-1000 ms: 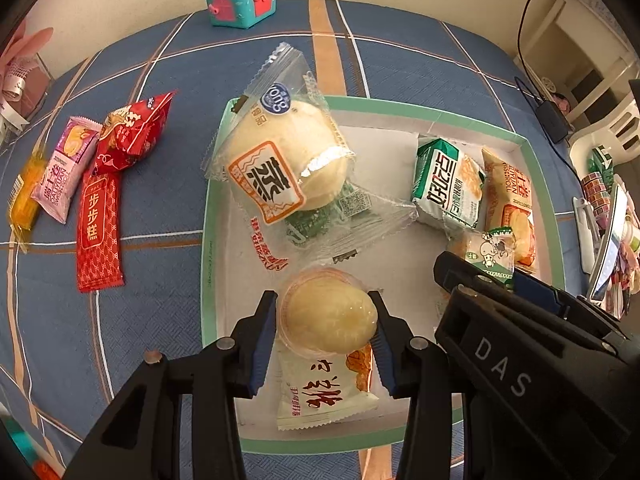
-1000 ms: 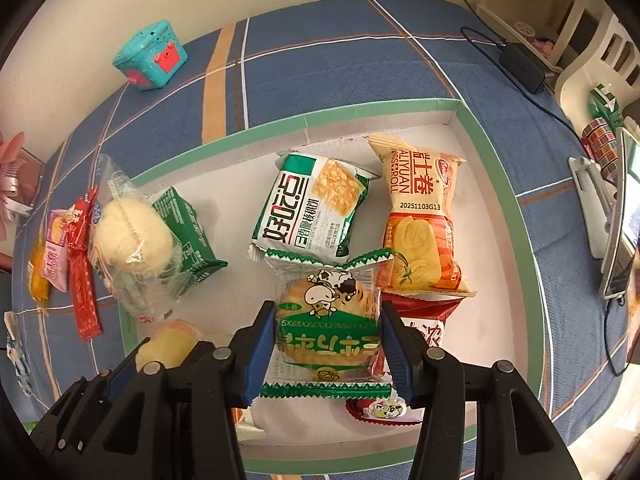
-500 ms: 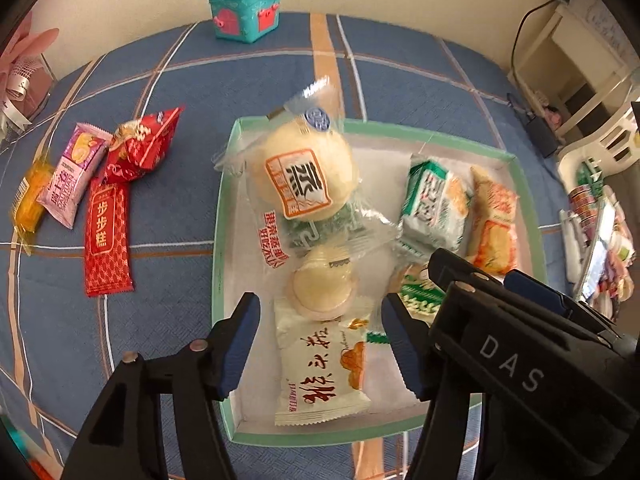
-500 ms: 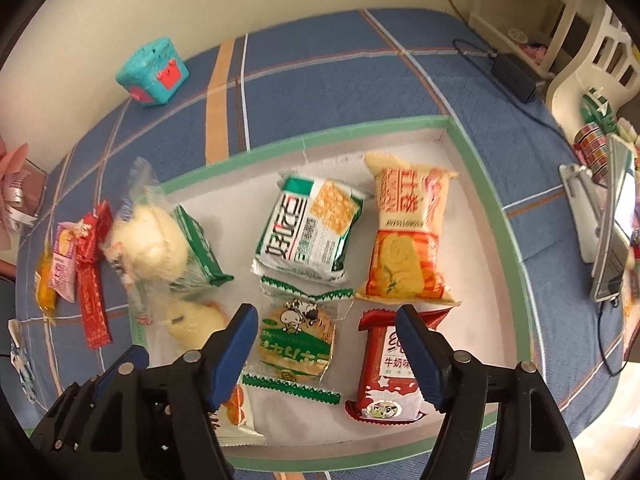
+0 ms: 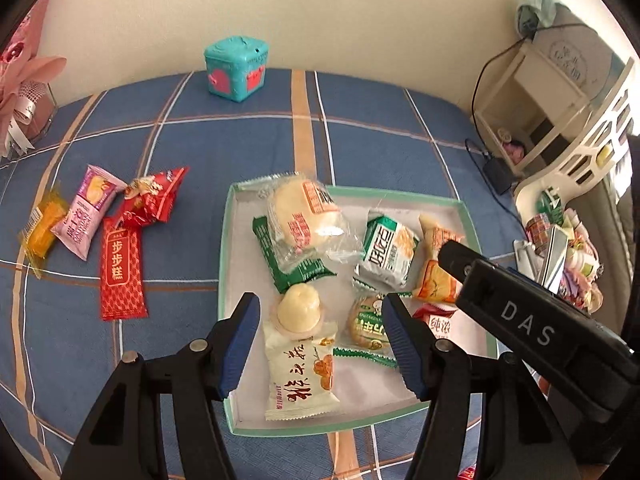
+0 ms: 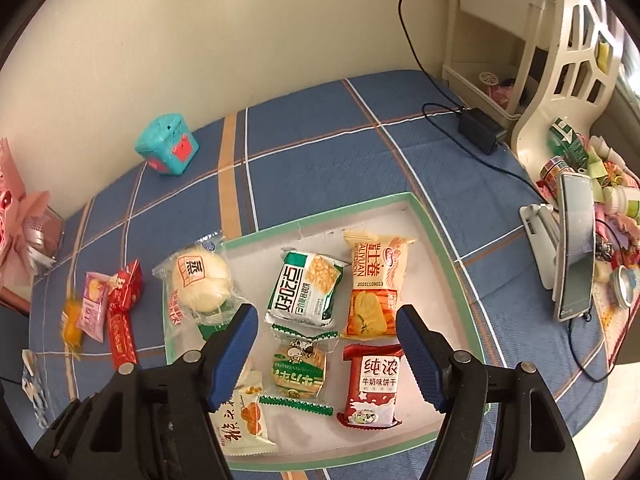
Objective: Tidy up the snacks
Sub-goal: 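Move both open grippers back toward the remaining snacks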
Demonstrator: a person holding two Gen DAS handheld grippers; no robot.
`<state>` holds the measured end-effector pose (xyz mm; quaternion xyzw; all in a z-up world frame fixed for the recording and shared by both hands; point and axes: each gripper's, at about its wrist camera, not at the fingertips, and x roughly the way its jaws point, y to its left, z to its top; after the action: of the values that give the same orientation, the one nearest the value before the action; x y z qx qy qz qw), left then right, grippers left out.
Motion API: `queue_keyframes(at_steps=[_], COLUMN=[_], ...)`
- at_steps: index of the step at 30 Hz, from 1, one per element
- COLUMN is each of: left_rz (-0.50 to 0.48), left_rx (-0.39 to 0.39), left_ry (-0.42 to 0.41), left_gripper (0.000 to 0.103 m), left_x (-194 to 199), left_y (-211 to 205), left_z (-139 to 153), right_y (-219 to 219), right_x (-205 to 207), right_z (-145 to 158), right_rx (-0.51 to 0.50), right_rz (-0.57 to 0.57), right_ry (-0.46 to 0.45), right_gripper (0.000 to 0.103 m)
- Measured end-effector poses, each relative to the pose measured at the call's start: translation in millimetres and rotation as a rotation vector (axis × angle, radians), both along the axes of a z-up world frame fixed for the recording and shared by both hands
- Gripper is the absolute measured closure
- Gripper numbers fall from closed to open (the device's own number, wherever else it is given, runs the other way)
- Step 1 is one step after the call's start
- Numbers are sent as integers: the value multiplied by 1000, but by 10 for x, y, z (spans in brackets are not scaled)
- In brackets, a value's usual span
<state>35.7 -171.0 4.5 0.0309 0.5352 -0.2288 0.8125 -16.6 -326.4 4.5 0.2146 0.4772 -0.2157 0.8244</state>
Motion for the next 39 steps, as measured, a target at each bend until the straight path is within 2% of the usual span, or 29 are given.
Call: queue_keyframes(at_steps=[12, 19, 26, 27, 28, 29, 33, 35, 37, 39], left_rz=[192, 295, 322, 323, 326, 329, 333, 341, 350, 357], left_rx=[-49, -48, -55, -55, -51, -44, -20, -8, -1, 4], left_ry=[-7, -13, -5, -4, -5, -10, -28, -30, -29, -31], left_gripper=[39, 39, 39, 38, 32, 28, 21, 16, 16, 15], left_x=[332, 466, 520, 520, 523, 526, 532, 542, 552, 562], left_y=[590, 910, 1023, 1025, 1026, 1025, 1038, 1050, 1067, 1087], left_z=[78, 71, 54, 51, 46, 42, 33, 9, -6, -15], right_y=[82, 240, 360, 369, 377, 380, 408, 426, 454, 474], right_x=[45, 118, 180, 185, 193, 199, 231, 242, 256, 266], right_z=[-36, -26, -32, -39, -51, -63, -119, -139, -148, -152], right_rx=[-2, -12, -19, -19, -18, -17, -17, -18, -27, -33], right_rz=[27, 69, 100, 102, 104, 105, 121, 126, 139, 145], right_ry=[13, 14, 21, 24, 27, 29, 36, 34, 35, 33], right_gripper=[28, 28, 28, 28, 28, 27, 23, 13, 12, 4])
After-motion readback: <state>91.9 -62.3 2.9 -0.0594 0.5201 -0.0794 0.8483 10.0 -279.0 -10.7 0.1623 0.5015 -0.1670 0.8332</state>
